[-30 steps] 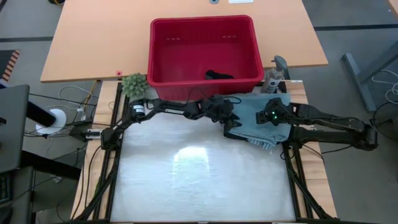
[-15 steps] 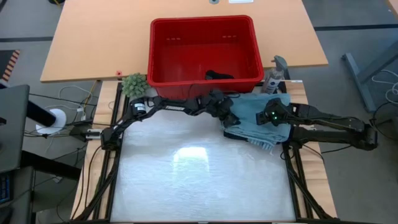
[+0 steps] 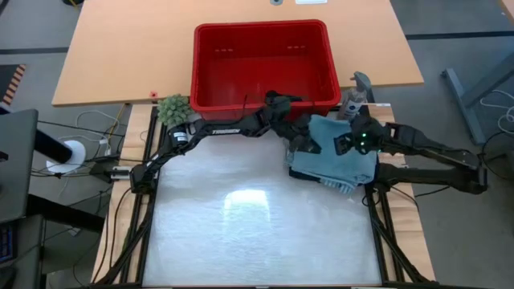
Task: Fold Laundry from Bin
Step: Stack the folded blue pants on top of the folded blue polo shirt, then fold the black boxer short
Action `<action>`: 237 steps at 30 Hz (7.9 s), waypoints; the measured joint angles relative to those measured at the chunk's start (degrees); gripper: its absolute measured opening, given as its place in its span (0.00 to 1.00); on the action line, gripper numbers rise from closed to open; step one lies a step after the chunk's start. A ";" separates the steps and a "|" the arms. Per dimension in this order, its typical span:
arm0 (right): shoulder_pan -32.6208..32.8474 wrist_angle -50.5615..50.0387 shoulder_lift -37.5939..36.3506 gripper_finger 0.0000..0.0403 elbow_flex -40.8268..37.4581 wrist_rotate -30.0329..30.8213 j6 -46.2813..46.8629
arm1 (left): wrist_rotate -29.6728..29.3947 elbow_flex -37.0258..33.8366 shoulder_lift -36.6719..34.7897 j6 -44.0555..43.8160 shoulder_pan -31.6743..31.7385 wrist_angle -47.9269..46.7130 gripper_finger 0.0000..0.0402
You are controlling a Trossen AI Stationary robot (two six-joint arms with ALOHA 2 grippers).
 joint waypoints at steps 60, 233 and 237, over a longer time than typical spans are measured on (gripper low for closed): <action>11.73 -32.10 -3.32 0.59 6.82 -12.05 7.37 | -20.20 7.21 -5.73 30.76 -4.56 -32.20 0.41; -34.27 20.72 61.80 0.57 63.82 -34.06 -51.91 | -36.63 15.39 0.46 54.18 25.03 -49.39 0.01; -34.52 20.71 59.53 0.57 63.82 -34.06 -51.98 | -39.01 18.54 -2.68 52.77 25.96 -48.16 0.00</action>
